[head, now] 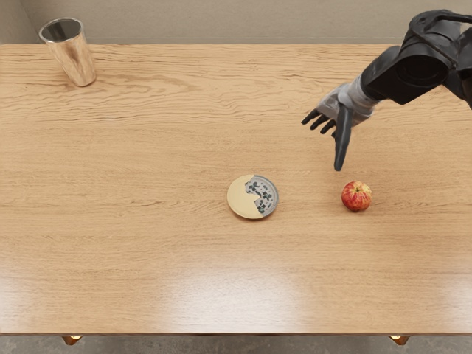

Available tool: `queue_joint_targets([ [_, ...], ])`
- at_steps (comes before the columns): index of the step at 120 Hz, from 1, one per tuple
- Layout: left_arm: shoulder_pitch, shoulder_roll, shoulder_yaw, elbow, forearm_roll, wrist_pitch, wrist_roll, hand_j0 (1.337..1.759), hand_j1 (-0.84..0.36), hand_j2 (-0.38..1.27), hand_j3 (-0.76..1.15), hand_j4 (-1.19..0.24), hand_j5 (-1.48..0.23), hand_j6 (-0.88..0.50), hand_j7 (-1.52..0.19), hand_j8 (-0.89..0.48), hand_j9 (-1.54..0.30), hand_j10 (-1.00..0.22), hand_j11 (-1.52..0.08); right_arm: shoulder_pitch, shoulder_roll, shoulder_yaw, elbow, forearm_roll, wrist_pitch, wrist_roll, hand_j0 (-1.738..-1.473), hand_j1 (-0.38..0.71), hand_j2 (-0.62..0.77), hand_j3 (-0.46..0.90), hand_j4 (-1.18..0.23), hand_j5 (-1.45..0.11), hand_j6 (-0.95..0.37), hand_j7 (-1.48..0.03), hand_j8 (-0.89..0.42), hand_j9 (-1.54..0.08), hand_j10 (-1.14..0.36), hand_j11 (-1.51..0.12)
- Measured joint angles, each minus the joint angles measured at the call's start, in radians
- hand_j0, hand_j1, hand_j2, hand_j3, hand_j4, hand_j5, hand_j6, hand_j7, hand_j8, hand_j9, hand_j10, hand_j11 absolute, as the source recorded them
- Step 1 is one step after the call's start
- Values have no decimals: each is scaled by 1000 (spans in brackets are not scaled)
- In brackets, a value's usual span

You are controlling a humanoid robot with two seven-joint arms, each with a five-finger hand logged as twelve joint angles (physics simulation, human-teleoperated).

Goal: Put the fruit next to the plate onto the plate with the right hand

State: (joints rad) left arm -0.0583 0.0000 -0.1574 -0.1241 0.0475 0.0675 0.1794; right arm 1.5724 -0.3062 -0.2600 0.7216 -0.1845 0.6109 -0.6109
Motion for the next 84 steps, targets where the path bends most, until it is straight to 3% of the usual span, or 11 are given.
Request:
queue_joint_targets([
  [16, 0, 0, 0, 0, 0, 0, 0, 1658, 349, 0, 0, 0, 0, -1, 0, -1, 0, 0, 0, 47, -11, -23, 109, -120, -24, 0, -1658, -349, 0, 0, -1, 0, -1, 0, -1, 0, -1, 0],
  [28, 0, 0, 0, 0, 0, 0, 0, 1658, 349, 0, 0, 0, 0, -1, 0, -1, 0, 0, 0, 92, -84, -52, 322, -204, -208, 0, -1658, -349, 0, 0, -1, 0, -2, 0, -1, 0, -1, 0],
  [41, 0, 0, 0, 0, 0, 0, 0, 1658, 349, 0, 0, 0, 0, -1, 0, -1, 0, 0, 0, 184, -156, -176, 569, -253, -454, 0, -1658, -349, 0, 0, -1, 0, -2, 0, -1, 0, -1, 0],
  [54, 0, 0, 0, 0, 0, 0, 0, 1658, 349, 0, 0, -1, 0, -1, 0, -1, 0, 0, 0, 224, -218, -282, 772, -269, -647, 0, -1658, -349, 0, 0, -1, 0, -2, 0, -2, 0, -1, 0],
  [69, 0, 0, 0, 0, 0, 0, 0, 1658, 349, 0, 0, -1, 0, -1, 0, -1, 0, 0, 0, 232, -199, -414, 889, -276, -903, 0, -1658, -349, 0, 0, -1, 0, -2, 0, -2, 0, -1, 0],
  [84, 0, 0, 0, 0, 0, 0, 0, 1658, 349, 0, 0, -1, 0, -1, 0, -1, 0, 0, 0, 234, -189, -493, 976, -278, -1050, 0, -1658, -349, 0, 0, -1, 0, -2, 0, -1, 0, -1, 0],
])
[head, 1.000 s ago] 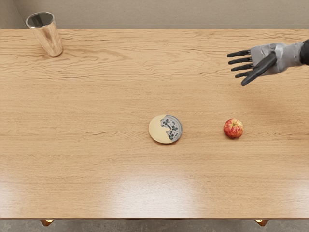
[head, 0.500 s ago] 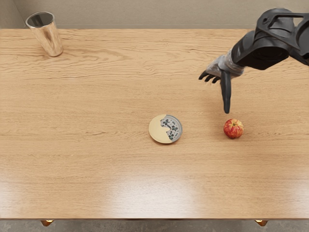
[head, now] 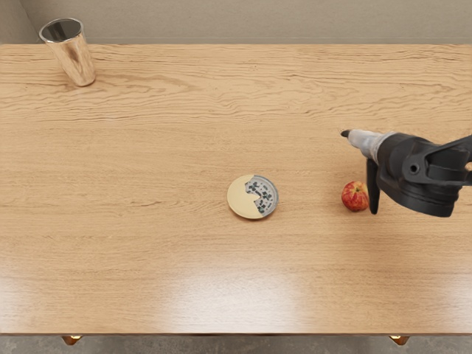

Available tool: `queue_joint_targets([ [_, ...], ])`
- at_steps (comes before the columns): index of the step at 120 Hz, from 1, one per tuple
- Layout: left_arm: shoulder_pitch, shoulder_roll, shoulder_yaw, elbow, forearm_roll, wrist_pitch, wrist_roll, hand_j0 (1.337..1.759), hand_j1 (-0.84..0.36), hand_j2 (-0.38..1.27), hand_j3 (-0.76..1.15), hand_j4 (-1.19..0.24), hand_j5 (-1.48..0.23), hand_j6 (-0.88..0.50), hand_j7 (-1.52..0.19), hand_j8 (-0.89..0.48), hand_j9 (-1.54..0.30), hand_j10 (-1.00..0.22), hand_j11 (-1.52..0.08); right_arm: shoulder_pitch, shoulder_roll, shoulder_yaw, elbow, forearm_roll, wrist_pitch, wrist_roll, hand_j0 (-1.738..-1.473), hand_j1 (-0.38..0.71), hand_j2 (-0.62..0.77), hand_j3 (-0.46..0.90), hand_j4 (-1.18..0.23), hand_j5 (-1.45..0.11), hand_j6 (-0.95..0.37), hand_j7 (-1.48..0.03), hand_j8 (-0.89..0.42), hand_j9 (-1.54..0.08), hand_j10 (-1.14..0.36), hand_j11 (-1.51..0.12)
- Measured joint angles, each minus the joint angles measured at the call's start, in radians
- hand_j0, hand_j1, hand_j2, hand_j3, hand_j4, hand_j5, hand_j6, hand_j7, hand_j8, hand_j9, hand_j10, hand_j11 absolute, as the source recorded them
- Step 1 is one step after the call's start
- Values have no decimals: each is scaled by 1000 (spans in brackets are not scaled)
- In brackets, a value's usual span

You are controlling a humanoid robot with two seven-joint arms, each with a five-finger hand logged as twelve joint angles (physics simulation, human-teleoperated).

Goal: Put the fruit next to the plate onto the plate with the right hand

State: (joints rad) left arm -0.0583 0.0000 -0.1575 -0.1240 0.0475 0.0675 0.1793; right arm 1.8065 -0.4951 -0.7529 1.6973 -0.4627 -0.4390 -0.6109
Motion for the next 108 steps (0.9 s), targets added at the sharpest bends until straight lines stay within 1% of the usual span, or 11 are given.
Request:
queue_joint_targets([
  [11, 0, 0, 0, 0, 0, 0, 0, 1658, 349, 0, 0, -1, 0, -1, 0, -1, 0, 0, 0, -21, 14, -52, 28, -1, -94, 0, -1658, -349, 1, 0, -1, 0, -2, 0, -1, 0, -1, 0],
  [22, 0, 0, 0, 0, 0, 0, 0, 1658, 349, 0, 0, -1, 0, -1, 0, -1, 0, 0, 0, -39, 30, -92, 37, -1, -140, 0, -1658, -349, 1, 0, -1, 0, -2, 0, -1, 0, -1, 0],
  [44, 0, 0, 0, 0, 0, 0, 0, 1658, 349, 0, 0, -1, 0, -1, 0, -1, 0, 0, 0, -80, 107, -142, 37, -2, -166, 0, -1658, -349, 1, 0, -1, 0, -1, 0, -1, 0, -1, 0],
  [66, 0, 0, 0, 0, 0, 0, 0, 1658, 349, 0, 0, -1, 0, -1, 0, -1, 0, 0, 0, -64, 117, -184, 30, -1, -171, 0, -1658, -349, 0, 0, -1, 0, -1, 0, -1, 0, 0, 0],
  [80, 0, 0, 0, 0, 0, 0, 0, 1658, 349, 0, 0, -1, 0, -1, 0, -1, 0, 0, 0, -66, 123, -184, 3, -1, -172, 0, -1658, -349, 0, 0, -1, 0, -1, 0, -1, 0, 0, 0],
  [97, 0, 0, 0, 0, 0, 0, 0, 1658, 349, 0, 0, -1, 0, -1, 0, -1, 0, 0, 0, -88, 157, -169, -73, -2, -172, 0, -1658, -349, 0, 0, 0, 0, -1, 0, -1, 0, 0, 0],
  [108, 0, 0, 0, 0, 0, 0, 0, 1658, 349, 0, 0, -1, 0, -1, 0, -1, 0, 0, 0, -102, 179, -166, -104, -4, -172, 0, -1658, -349, 0, 0, 0, 0, -1, 0, -1, 0, 0, 0],
])
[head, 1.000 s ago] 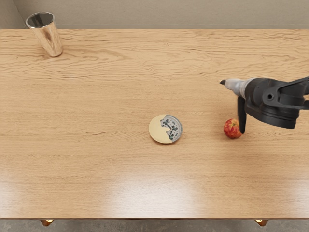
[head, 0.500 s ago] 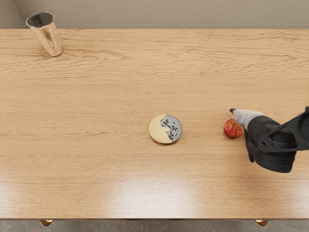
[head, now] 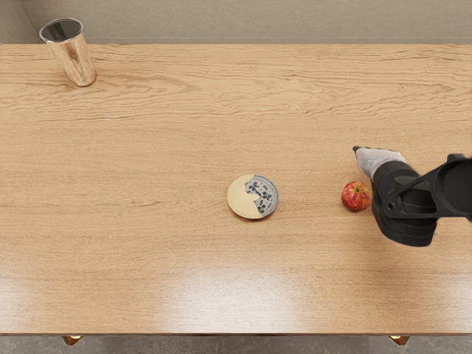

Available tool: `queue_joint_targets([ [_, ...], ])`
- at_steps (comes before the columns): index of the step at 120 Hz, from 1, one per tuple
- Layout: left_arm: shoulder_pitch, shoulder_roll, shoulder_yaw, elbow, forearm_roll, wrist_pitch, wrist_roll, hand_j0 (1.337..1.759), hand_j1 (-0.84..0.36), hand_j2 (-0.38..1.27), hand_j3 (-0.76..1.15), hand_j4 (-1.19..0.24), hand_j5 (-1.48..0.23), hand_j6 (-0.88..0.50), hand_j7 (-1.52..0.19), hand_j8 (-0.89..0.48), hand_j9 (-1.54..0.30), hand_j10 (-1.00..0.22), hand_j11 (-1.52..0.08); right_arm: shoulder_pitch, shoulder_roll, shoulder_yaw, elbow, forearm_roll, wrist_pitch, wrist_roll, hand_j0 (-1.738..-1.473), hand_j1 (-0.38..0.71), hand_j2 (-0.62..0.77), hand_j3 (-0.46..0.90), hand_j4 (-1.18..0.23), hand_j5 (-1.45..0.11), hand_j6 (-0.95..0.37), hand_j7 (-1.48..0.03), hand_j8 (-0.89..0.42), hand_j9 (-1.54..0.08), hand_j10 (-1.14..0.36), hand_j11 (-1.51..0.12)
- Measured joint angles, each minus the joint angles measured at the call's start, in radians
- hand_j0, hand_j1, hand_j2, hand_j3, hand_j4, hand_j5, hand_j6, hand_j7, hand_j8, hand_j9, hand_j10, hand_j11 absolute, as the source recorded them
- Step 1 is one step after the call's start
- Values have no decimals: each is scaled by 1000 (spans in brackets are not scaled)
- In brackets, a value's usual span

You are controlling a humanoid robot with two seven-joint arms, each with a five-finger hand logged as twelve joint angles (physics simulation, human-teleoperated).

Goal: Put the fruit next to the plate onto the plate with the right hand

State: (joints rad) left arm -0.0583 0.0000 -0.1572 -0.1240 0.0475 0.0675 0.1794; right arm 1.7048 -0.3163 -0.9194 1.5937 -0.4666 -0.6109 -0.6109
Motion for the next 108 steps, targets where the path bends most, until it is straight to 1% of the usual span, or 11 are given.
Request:
queue_joint_targets([
  [14, 0, 0, 0, 0, 0, 0, 0, 1658, 349, 0, 0, -1, 0, -1, 0, -1, 0, 0, 0, -7, 35, 1, -15, 2, 0, 0, -1658, -329, -3, 0, -17, -22, -18, -22, -17, -22, -17, -22],
  [41, 0, 0, 0, 0, 0, 0, 0, 1658, 349, 0, 0, -1, 0, -1, 0, -1, 0, 0, 0, -1, 55, -4, -17, 3, 0, 0, -1658, -196, -25, 0, -128, -166, -129, -166, -128, -166, -128, -166],
  [52, 0, 0, -1, 0, 0, 0, 0, 1658, 349, 0, 0, -1, 0, -1, 0, -1, 0, 0, 0, 3, 85, -24, -18, 4, 0, 0, -1658, -160, -31, 0, -159, -206, -159, -206, -159, -206, -159, -206],
  [72, 0, 0, 0, 0, 0, 0, 0, 1658, 349, 0, 0, -1, 0, -1, 0, -1, 0, 0, 0, 10, 127, -58, -18, 8, 0, 0, -1658, -123, -37, 0, -189, -245, -190, -245, -189, -245, -189, -245],
  [90, 0, 0, 0, 0, 0, 0, 0, 1658, 349, 0, 0, -1, 0, -1, 0, -1, 0, 0, 0, 32, 139, -67, -17, 11, 0, 0, -1658, -106, -40, 0, -203, -264, -204, -264, -204, -264, -203, -264],
  [108, 0, 0, 0, 0, 0, 0, 0, 1658, 349, 0, 0, -1, 0, -1, 0, -1, 0, 0, 0, 33, 156, -69, -17, 15, 0, 0, -1658, -66, -47, 0, -237, -308, -238, -307, -237, -308, -237, -308],
])
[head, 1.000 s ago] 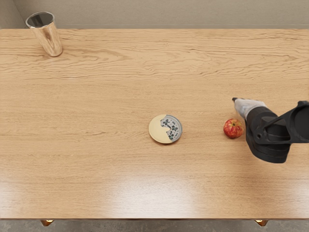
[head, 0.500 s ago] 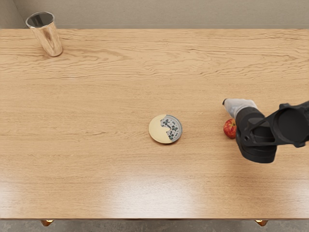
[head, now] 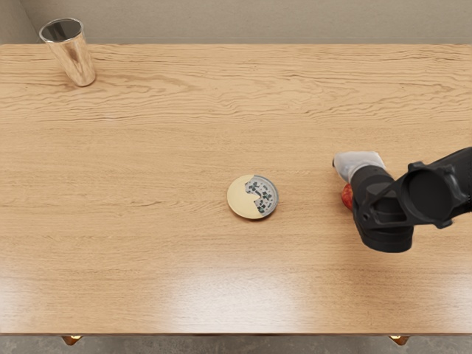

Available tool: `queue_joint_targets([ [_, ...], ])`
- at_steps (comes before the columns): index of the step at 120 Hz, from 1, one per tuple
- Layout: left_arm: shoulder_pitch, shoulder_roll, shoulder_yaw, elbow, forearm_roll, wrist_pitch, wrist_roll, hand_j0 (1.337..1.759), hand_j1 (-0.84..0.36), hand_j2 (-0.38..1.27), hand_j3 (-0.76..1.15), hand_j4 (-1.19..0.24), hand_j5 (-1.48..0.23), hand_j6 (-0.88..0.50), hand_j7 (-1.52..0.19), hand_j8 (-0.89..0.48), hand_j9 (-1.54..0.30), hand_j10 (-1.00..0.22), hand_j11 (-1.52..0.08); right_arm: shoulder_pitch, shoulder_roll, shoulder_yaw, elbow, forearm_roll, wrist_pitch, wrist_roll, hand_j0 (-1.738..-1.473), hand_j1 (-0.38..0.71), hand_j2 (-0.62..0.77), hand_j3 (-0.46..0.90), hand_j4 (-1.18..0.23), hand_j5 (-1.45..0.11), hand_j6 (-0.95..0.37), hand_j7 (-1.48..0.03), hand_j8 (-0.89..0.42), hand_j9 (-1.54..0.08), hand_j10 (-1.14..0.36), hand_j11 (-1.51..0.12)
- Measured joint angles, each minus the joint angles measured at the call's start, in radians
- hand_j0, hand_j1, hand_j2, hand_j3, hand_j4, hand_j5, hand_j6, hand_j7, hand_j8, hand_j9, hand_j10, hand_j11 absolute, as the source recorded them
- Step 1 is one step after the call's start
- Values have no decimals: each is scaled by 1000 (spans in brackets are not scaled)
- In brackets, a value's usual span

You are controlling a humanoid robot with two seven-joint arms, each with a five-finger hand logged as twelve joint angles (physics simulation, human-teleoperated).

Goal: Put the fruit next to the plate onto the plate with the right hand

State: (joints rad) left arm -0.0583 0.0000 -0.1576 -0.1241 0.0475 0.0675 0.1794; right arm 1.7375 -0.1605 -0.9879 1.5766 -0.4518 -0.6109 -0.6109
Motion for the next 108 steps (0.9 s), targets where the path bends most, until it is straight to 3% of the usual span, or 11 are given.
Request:
queue_joint_targets([
  [50, 0, 0, 0, 0, 0, 0, 0, 1658, 349, 0, 0, -1, 0, -1, 0, -1, 0, 0, 0, 2, 18, -27, 0, 14, 0, 0, -1658, 41, -64, 0, -327, -427, -328, -426, -328, -427, -327, -427],
  [84, 0, 0, 0, 0, 0, 0, 0, 1658, 349, 0, 0, -1, 0, -1, 0, -1, 0, 0, 0, -1, 26, -29, 0, 14, 0, 0, -1657, 210, -55, 0, -478, -627, -478, -623, -478, -626, -478, -626],
  [108, 0, 0, 0, 0, 0, 0, 0, 1658, 349, 0, 0, -1, 0, -1, 0, -1, 0, 0, 0, 2, 37, -28, 2, 14, 2, -2, -1652, 263, 42, -1, -539, -809, -367, -792, -443, -809, -599, -808],
])
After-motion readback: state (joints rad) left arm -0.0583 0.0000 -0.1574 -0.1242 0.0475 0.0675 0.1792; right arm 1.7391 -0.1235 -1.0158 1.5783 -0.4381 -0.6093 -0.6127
